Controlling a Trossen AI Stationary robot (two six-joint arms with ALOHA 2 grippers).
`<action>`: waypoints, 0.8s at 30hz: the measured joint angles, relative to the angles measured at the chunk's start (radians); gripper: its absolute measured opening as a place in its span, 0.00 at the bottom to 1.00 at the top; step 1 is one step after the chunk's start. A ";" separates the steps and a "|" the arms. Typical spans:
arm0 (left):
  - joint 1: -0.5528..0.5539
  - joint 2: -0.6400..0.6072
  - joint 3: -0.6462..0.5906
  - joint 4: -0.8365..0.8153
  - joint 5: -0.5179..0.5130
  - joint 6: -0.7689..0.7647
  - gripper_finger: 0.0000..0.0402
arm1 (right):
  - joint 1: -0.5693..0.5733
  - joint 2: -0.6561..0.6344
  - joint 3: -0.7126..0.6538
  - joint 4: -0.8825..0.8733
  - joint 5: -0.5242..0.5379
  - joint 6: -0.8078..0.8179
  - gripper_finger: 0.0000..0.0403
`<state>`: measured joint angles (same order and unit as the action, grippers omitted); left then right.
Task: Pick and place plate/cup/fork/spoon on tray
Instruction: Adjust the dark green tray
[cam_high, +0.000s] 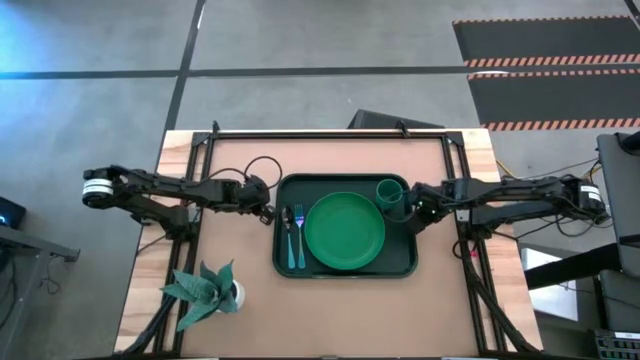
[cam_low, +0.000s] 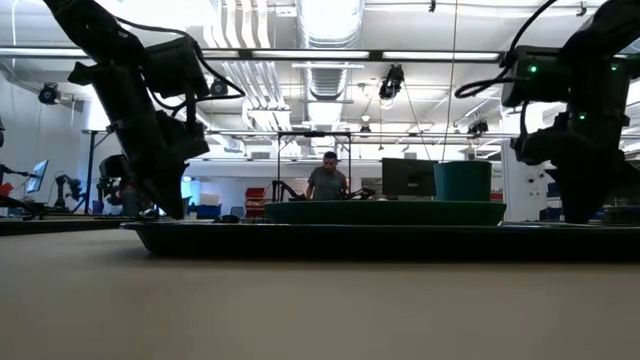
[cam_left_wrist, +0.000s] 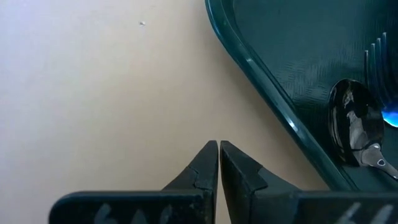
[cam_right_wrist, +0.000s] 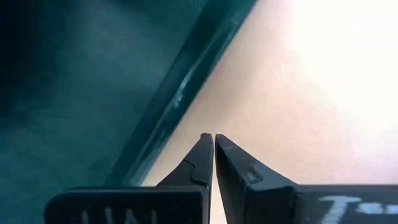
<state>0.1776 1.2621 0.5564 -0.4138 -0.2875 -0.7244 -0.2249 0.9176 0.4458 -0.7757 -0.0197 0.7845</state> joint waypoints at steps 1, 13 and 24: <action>0.000 0.000 0.000 -0.001 0.001 0.000 0.00 | 0.000 0.001 -0.001 -0.001 0.000 0.002 0.02; 0.000 0.000 0.000 -0.001 0.012 0.000 0.00 | 0.000 0.000 -0.007 0.178 0.044 0.028 0.02; 0.000 0.000 0.000 -0.061 0.021 0.000 0.00 | 0.000 0.000 -0.008 0.210 0.046 0.051 0.02</action>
<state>0.1776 1.2621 0.5560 -0.4744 -0.2661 -0.7246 -0.2249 0.9181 0.4381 -0.5661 0.0265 0.8359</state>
